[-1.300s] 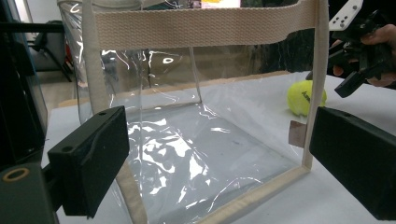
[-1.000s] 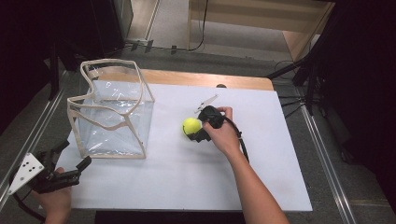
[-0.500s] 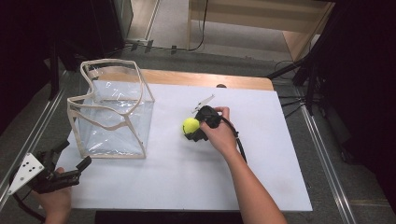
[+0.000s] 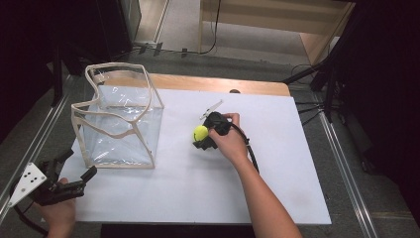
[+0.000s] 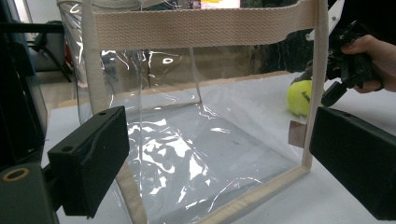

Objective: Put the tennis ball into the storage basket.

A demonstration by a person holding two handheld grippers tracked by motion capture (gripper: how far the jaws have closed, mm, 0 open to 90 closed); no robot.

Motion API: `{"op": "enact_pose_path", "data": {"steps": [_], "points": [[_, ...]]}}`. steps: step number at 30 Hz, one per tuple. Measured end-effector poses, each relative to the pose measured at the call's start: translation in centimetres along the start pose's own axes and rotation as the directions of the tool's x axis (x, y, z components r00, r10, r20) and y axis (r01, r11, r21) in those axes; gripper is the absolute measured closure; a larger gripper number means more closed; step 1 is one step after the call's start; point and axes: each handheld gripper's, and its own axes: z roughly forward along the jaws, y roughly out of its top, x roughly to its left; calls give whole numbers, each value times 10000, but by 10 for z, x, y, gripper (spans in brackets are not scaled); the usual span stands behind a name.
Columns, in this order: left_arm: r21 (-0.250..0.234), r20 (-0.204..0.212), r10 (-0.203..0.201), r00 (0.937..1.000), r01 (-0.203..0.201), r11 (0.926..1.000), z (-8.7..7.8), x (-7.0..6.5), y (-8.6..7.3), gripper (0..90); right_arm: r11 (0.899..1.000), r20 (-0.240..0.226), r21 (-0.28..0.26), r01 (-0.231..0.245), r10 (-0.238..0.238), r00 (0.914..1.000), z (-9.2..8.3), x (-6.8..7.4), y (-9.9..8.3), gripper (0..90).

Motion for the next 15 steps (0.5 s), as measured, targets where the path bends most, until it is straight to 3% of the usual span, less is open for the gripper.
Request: {"op": "enact_pose_path", "data": {"steps": [3, 5, 15], "points": [[0, -6, -3, 10000, 3, 10000, 0, 0, 0, 53, 10000, -9, -7, 71, -71, 10000, 2, 0, 0, 2], [-13, 2, -20, 10000, 20, 10000, 0, 0, 0, 53, 10000, 81, 17, 9, -9, 10000, 3, 0, 1, 58], [1, -3, -6, 10000, 6, 10000, 0, 0, 0, 53, 10000, 43, 53, 26, -26, 10000, 5, -1, 2, 58]]}}
